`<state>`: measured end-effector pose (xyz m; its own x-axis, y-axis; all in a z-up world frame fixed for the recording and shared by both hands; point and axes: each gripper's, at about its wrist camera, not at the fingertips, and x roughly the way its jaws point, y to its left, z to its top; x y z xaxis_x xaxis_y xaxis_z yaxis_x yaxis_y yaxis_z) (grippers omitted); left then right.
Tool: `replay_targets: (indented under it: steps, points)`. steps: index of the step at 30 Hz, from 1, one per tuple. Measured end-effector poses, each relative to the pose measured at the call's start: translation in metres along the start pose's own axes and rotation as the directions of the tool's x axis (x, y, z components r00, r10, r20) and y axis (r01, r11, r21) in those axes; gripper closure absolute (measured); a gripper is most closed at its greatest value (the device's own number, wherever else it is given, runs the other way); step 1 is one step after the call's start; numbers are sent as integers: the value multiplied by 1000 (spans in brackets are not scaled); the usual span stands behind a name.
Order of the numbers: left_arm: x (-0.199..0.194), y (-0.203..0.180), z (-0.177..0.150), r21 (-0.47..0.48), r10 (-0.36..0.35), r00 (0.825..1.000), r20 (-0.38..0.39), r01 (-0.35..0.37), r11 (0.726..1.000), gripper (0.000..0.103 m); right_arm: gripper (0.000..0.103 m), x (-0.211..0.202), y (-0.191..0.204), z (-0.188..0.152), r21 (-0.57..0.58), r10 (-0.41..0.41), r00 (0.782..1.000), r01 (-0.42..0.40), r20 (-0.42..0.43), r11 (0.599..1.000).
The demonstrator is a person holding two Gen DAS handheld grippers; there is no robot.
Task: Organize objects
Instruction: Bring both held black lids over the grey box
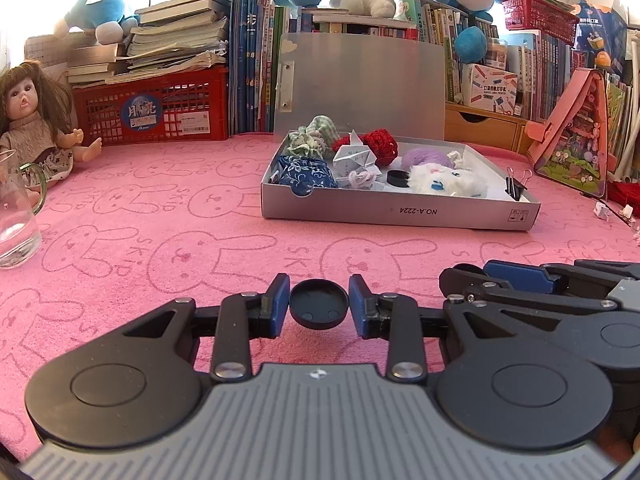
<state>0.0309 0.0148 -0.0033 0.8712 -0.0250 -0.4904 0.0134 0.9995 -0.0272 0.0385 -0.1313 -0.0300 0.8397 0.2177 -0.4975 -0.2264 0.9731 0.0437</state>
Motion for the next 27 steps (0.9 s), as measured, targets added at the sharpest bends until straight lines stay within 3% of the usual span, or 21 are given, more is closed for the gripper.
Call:
replay_targets:
  steps: [27]
  points:
    - [8, -5, 25, -9, -72, 997, 25, 73, 997, 65, 66, -6, -29, 18, 48, -51, 997, 48, 62, 998]
